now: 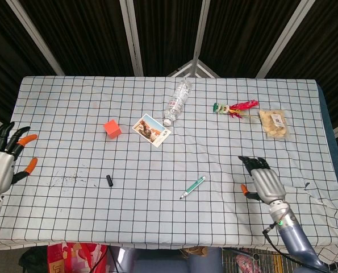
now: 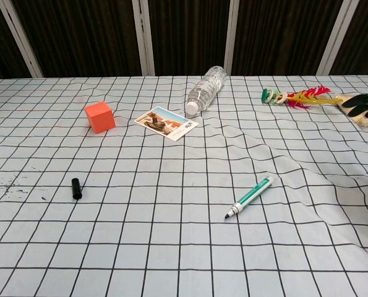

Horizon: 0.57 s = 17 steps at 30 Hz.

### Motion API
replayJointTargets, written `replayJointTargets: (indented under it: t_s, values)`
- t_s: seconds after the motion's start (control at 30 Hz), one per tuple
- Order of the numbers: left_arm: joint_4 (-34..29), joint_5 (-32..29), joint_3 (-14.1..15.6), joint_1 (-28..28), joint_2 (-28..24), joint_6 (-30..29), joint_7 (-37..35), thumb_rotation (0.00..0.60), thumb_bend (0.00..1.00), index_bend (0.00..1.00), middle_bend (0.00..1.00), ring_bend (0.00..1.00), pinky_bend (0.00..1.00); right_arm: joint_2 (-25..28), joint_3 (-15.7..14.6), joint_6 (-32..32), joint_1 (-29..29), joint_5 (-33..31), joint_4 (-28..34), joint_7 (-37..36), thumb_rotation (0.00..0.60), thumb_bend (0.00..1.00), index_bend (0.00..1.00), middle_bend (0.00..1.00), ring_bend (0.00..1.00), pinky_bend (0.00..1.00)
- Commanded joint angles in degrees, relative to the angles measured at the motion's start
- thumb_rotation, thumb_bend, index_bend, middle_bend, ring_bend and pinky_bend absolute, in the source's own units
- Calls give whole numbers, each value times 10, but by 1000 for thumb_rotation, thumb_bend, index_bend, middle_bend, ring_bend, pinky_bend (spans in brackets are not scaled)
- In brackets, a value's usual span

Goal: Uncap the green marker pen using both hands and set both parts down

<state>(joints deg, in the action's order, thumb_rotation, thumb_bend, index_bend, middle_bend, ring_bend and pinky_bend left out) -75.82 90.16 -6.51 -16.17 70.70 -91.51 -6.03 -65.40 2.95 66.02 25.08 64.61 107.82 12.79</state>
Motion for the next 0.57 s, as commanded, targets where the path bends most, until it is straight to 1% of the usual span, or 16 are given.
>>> replayJointTargets:
  t_s: [0.03,0.17,0.27,0.37,0.57]
  values:
    - [29,-7,11,12,-19,12,-18,600,455,264,131,0,9,46,-29,67,-53,89,-26,-37,600,444,108,132,140,65]
    - [47,-3,21,15,-28,23,-25,600,455,262,124,0,9,61,-35,119,-82,136,-79,-55,600,444,117,132,142,65]
    - [46,2,25,16,-33,25,-27,600,455,262,122,0,9,71,-34,146,-97,160,-118,-78,600,444,119,132,142,65]
    - [46,4,26,18,-34,23,-26,600,455,262,123,0,9,72,-29,175,-112,175,-154,-94,600,444,119,132,142,65]
    - [46,3,32,21,-35,33,-26,600,455,262,123,0,9,79,-21,212,-138,187,-193,-146,600,443,138,132,142,65]
